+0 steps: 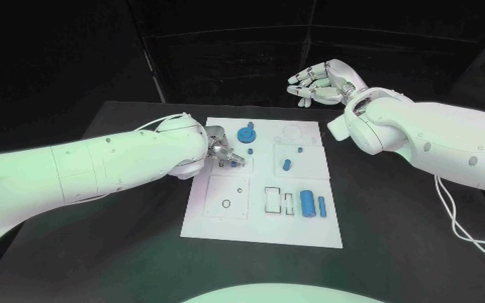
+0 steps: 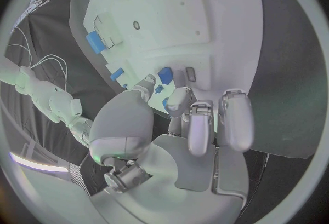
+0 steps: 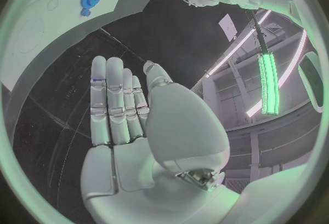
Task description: Assemble the parts on the task board
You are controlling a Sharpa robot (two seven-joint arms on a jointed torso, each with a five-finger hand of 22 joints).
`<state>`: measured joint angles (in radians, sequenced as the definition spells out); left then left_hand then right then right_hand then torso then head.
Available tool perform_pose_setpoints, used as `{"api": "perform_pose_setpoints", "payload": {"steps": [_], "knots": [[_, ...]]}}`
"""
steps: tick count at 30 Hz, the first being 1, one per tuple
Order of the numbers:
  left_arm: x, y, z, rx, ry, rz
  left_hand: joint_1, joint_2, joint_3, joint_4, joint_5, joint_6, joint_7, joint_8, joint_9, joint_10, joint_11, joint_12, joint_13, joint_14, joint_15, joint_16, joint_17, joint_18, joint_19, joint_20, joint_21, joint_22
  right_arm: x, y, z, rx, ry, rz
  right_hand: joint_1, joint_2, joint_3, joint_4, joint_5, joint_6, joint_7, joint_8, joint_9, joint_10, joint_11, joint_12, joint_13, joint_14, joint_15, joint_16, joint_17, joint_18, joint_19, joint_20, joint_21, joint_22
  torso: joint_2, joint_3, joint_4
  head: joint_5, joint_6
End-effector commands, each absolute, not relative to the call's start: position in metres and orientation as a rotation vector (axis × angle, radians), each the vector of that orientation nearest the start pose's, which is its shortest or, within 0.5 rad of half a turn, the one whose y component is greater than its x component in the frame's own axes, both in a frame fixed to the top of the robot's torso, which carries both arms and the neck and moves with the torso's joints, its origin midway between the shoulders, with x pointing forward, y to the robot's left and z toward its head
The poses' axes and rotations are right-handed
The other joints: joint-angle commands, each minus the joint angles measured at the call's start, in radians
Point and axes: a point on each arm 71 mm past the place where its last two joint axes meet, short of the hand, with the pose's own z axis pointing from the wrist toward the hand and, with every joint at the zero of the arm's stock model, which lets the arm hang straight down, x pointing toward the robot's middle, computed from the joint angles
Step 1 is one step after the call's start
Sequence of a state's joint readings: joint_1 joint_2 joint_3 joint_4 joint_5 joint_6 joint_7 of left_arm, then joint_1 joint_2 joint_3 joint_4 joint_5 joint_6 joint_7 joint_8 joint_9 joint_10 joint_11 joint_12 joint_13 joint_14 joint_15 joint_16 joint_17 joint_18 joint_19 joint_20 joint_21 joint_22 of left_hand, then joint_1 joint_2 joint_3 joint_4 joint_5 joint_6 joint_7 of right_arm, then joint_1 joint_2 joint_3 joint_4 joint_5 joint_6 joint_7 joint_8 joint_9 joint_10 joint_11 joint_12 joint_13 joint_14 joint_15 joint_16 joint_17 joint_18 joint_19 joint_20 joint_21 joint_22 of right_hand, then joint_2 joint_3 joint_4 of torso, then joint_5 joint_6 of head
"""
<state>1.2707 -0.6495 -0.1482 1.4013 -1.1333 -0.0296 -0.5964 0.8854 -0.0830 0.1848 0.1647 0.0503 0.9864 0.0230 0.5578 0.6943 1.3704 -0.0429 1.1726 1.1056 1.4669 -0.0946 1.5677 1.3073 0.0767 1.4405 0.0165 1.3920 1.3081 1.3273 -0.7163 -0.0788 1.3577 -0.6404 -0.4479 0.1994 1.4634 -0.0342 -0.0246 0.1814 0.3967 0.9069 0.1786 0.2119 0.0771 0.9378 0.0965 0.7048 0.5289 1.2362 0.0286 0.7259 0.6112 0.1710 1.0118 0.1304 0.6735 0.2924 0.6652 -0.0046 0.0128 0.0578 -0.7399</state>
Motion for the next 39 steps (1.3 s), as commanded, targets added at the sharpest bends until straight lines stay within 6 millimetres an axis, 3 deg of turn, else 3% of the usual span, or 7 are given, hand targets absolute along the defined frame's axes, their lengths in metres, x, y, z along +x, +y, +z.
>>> {"api": "perform_pose_setpoints", "payload": {"steps": [1,5,10,17,26,32,39], "knots": [[0.501,0.163,-0.218,-0.206,2.189,-0.354,0.015,0.009,-0.024,0.006,-0.002,0.005,0.0,-0.003,0.002,-0.001,-0.002,0.001,-0.004,0.104,-0.007,0.003,0.263,-0.013,-0.002,-0.006,-0.005,-0.001,0.535,-0.19,-0.132,0.457,1.467,1.126,-0.004,-0.007,-0.006,0.0,-0.003,-0.009,-0.001,0.002,0.001,-0.007,0.0,0.004,-0.001,-0.007,-0.003,0.004,0.001,0.011,0.003,0.004,-0.007,0.0,0.0,0.0003,-0.0002,0.001,0.002],[0.504,0.164,-0.2,-0.227,2.193,-0.412,0.047,0.017,-0.052,0.007,-0.002,-0.009,0.005,-0.009,0.003,-0.014,0.001,-0.017,-0.023,0.104,-0.005,0.003,0.263,-0.009,-0.013,-0.004,-0.02,-0.019,0.536,-0.191,-0.132,0.458,1.466,1.123,-0.004,-0.007,-0.006,0.0,-0.003,-0.009,-0.001,0.002,0.001,-0.007,0.0,0.004,-0.001,-0.007,-0.003,0.004,0.001,0.011,0.003,0.004,-0.007,0.0,-0.001,-0.0003,-0.0002,-0.002,0.005],[0.515,0.173,-0.173,-0.287,2.2,-0.47,0.108,0.03,-0.084,-0.002,0.0,-0.068,0.029,-0.047,-0.017,-0.059,0.022,-0.072,-0.085,0.104,0.011,0.003,0.263,0.004,-0.044,0.007,-0.065,-0.074,0.536,-0.191,-0.133,0.459,1.467,1.121,-0.004,-0.008,-0.007,0.001,-0.006,-0.01,0.0,0.003,0.001,-0.007,0.0,0.005,-0.002,-0.007,-0.003,0.004,0.001,0.011,0.003,0.004,-0.007,0.0,0.0,0.001,0.0024,-0.003,0.008],[0.551,0.194,-0.145,-0.341,2.173,-0.42,0.15,0.042,-0.143,0.008,0.0,-0.116,0.058,-0.102,-0.075,-0.072,0.047,-0.079,-0.101,0.102,0.033,0.0,0.258,0.006,-0.05,0.028,-0.08,-0.087,0.537,-0.189,-0.133,0.458,1.47,1.122,-0.004,-0.008,-0.007,0.001,-0.006,-0.01,0.0,0.003,0.001,-0.007,0.0,0.005,-0.002,-0.007,-0.003,0.004,0.001,0.011,0.003,0.004,-0.007,0.0,0.001,0.0019,-0.0008,0.009,0.013],[0.581,0.206,-0.148,-0.307,2.185,-0.294,0.172,0.06,-0.183,0.022,-0.002,-0.112,0.064,-0.121,-0.115,-0.069,0.052,-0.067,-0.096,0.104,0.039,0.003,0.263,0.005,-0.044,0.036,-0.075,-0.077,0.537,-0.188,-0.133,0.458,1.471,1.123,-0.004,-0.008,-0.007,0.001,-0.006,-0.01,0.0,0.003,0.001,-0.007,0.0,0.005,-0.002,-0.007,-0.003,0.004,0.001,0.011,0.003,0.004,-0.007,0.0,0.007,0.0,-0.0099,0.019,0.018],[0.588,0.207,-0.163,-0.286,2.229,-0.238,0.176,0.067,-0.2,0.029,-0.002,-0.106,0.064,-0.125,-0.129,-0.066,0.052,-0.059,-0.09,0.104,0.039,0.003,0.263,0.004,-0.039,0.036,-0.07,-0.07,0.537,-0.188,-0.133,0.459,1.47,1.123,-0.004,-0.007,-0.007,0.001,-0.007,-0.01,0.0,0.004,0.001,-0.007,0.0,0.005,-0.003,-0.008,-0.003,0.005,0.001,0.011,0.003,0.004,-0.008,0.0,0.007,0.0002,-0.0058,0.019,0.017],[0.591,0.205,-0.177,-0.271,2.266,-0.198,0.173,0.073,-0.22,0.041,-0.002,-0.1,0.064,-0.129,-0.143,-0.065,0.052,-0.055,-0.088,0.104,0.039,0.003,0.263,0.003,-0.038,0.037,-0.068,-0.066,0.536,-0.187,-0.133,0.457,1.469,1.126,-0.003,-0.006,-0.007,0.001,-0.007,-0.01,0.0,0.004,0.001,-0.007,0.0,0.006,-0.003,-0.008,-0.003,0.005,0.001,0.011,0.003,0.004,-0.008,0.0,0.005,-0.0003,-0.0093,0.026,0.014]]}}
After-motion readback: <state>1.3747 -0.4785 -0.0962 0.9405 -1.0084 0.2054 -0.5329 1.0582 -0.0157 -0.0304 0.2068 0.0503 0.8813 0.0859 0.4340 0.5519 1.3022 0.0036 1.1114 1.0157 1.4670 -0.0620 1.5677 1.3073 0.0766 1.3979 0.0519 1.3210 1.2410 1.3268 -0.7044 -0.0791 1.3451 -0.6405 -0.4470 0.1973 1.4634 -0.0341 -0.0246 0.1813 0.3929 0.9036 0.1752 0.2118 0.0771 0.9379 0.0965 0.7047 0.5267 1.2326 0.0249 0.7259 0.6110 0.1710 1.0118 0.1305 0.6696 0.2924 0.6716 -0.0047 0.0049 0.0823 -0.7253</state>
